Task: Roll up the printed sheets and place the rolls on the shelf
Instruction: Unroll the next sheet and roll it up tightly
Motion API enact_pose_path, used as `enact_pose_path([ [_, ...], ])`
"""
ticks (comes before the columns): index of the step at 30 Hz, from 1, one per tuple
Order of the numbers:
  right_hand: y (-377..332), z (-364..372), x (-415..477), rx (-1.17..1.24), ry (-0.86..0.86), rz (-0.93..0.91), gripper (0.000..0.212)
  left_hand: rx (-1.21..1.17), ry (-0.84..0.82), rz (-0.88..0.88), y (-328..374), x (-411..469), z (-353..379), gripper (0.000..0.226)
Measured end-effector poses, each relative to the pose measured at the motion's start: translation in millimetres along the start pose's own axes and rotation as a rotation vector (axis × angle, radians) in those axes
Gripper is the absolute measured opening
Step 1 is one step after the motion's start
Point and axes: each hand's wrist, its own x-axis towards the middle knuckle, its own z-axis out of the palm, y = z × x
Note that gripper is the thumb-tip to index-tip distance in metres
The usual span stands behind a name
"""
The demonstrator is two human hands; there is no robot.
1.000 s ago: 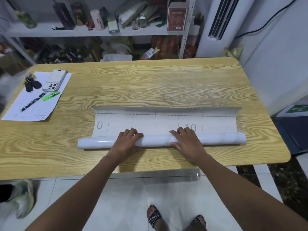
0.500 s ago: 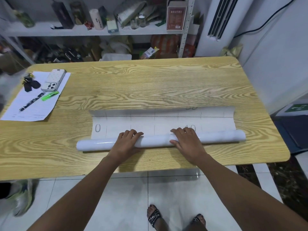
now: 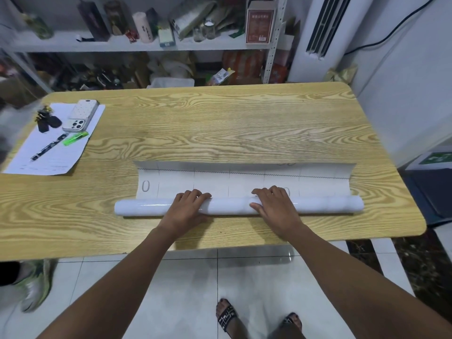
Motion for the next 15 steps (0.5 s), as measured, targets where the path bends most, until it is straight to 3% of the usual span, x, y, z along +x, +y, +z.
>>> enact_pose_path([
  [2, 0.6, 0.9, -0.8, -0.008, 0.0, -0.008, 0.048, 0.002, -0.011, 0.001, -0.1, -0.6, 1.4, 0.062],
  [6, -1.2, 3.8, -1.7, -0.034, 0.042, -0.007, 0.058, 0.004, -0.037, -0.027, 1.0, -1.2, 0.1, 0.069],
  [15, -0.1, 9.0, -4.4, -0.07, 0.114, -0.002, 0.049, -0.027, -0.099, -0.102, 5.9, 2.1, -3.0, 0.057],
])
